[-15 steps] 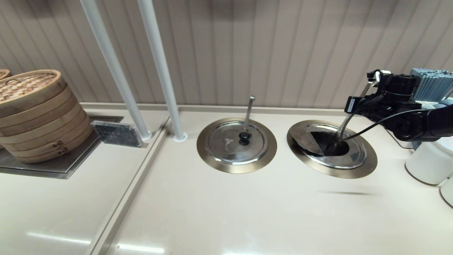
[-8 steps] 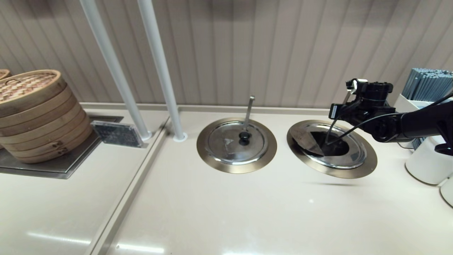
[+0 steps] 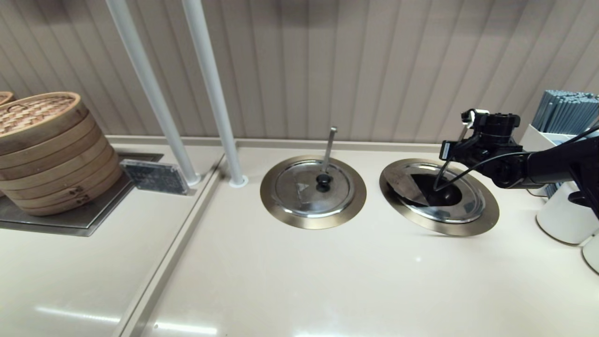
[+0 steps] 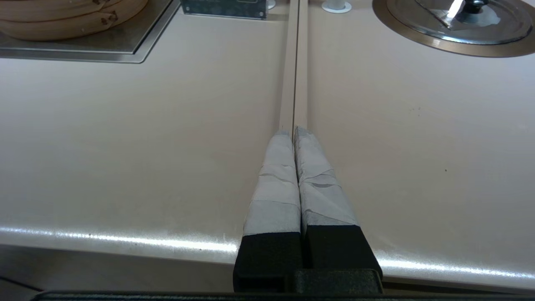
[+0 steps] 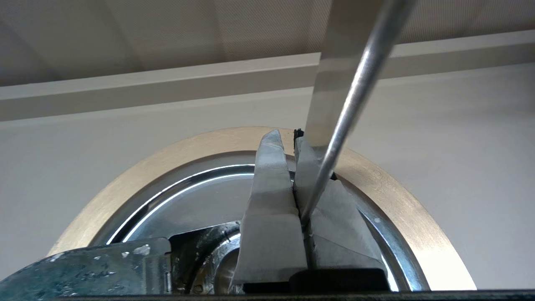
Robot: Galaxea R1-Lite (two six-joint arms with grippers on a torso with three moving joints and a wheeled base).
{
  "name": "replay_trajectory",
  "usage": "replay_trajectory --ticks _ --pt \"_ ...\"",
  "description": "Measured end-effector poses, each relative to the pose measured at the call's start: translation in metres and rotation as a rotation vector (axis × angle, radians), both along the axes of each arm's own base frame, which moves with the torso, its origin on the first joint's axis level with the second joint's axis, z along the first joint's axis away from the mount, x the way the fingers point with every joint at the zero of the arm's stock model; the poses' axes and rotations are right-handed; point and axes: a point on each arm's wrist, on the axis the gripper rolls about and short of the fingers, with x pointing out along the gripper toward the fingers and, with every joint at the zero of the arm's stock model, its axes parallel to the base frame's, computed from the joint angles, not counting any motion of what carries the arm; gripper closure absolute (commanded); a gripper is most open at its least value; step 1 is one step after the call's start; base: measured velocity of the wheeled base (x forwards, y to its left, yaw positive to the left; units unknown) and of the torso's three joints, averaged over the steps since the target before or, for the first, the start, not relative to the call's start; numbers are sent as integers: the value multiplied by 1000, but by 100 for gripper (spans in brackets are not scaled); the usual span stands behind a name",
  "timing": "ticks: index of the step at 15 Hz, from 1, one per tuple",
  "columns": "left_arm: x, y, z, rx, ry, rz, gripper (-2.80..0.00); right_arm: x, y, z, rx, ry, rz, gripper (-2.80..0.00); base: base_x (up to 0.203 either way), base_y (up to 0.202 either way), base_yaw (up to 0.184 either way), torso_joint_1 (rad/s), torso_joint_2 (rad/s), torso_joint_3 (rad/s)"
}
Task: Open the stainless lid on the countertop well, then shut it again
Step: Stir with a spoon
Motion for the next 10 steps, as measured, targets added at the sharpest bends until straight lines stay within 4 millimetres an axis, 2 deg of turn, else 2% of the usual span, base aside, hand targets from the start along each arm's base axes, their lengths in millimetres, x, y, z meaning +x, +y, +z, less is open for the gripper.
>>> replay_trajectory --ticks 2,3,4,10 --pt "0 0 0 0 0 0 0 5 -7 -2 -1 -3 -12 0 0 0 0 0 0 0" --pt "0 0 0 0 0 0 0 7 -9 -4 0 5 -17 -259 0 0 0 0 0 0" --pt "0 0 0 0 0 0 0 9 -12 -6 0 13 -22 -280 0 0 0 0 0 0" --pt "0 0 0 0 1 0 0 12 -13 -8 -15 18 -42 -280 0 0 0 0 0 0"
